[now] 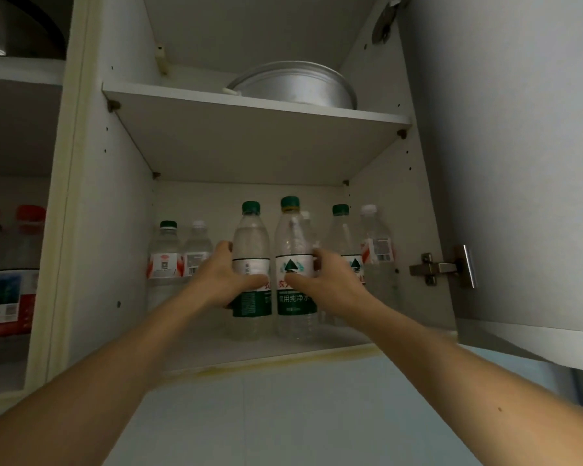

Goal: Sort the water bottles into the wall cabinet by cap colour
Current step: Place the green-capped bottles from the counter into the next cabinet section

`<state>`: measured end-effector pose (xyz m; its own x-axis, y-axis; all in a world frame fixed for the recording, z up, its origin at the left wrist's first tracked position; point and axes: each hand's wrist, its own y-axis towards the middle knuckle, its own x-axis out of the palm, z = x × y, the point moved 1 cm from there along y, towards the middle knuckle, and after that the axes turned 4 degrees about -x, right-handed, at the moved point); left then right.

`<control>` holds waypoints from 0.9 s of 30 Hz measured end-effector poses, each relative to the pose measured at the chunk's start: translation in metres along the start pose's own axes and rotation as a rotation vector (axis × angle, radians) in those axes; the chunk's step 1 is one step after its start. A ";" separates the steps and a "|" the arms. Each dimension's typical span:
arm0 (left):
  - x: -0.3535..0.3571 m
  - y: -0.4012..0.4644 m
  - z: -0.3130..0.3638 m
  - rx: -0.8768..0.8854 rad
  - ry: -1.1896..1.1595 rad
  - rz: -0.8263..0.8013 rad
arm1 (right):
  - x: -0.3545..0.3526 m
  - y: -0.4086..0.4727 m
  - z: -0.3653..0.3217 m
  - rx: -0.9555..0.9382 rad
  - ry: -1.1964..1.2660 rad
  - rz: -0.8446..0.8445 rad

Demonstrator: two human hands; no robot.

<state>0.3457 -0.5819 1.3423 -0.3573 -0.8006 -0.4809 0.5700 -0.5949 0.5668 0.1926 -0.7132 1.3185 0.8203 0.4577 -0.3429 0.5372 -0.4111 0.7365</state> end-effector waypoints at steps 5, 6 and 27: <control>-0.020 0.006 -0.013 -0.052 -0.026 -0.011 | 0.023 0.021 0.006 0.087 0.124 -0.078; -0.022 0.007 -0.015 -0.057 -0.024 -0.006 | 0.025 0.025 0.007 0.108 0.115 -0.087; -0.019 0.040 -0.028 -0.108 0.241 -0.022 | 0.061 0.078 0.024 0.258 -0.058 -0.132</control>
<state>0.3963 -0.5887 1.3556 -0.1914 -0.7395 -0.6454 0.6444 -0.5906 0.4857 0.2888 -0.7365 1.3410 0.7458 0.4778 -0.4643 0.6662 -0.5409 0.5134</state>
